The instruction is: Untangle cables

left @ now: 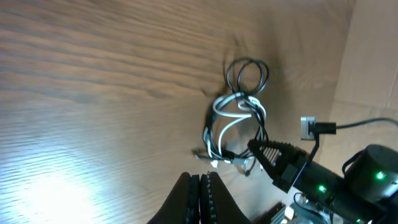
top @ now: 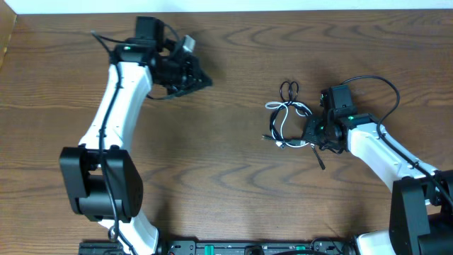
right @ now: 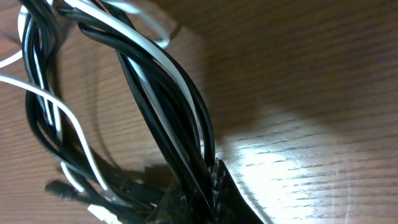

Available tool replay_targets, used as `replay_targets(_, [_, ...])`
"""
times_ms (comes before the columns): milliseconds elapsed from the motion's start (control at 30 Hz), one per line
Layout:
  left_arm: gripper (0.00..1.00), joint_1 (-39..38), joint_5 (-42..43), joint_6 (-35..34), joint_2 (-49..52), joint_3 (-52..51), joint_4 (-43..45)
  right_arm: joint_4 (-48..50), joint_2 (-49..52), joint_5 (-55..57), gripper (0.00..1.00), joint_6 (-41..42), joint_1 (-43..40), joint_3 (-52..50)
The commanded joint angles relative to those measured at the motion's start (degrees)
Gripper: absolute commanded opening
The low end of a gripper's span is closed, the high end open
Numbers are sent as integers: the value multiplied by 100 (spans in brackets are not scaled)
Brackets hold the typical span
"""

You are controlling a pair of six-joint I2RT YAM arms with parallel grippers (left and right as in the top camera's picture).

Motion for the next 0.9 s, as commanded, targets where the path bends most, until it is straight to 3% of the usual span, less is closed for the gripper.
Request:
replay_targets(0, [7, 179, -44, 192, -437, 70, -37, 20, 129, 232, 1, -140, -63, 7])
replay_targets(167, [9, 42, -46, 225, -516, 63, -39, 173, 168, 44, 1, -378, -61, 7])
replay_targets(300, [42, -396, -166, 223, -341, 63, 17, 278, 168, -98, 1, -372, -63, 7])
replay_targets(467, [59, -1200, -660, -81, 35, 63, 278, 326, 168, -223, 2, -372, -63, 7])
replay_targets(867, [63, -2208, -551, -2094, 1405, 63, 1915, 315, 168, -225, 2, -372, -61, 7])
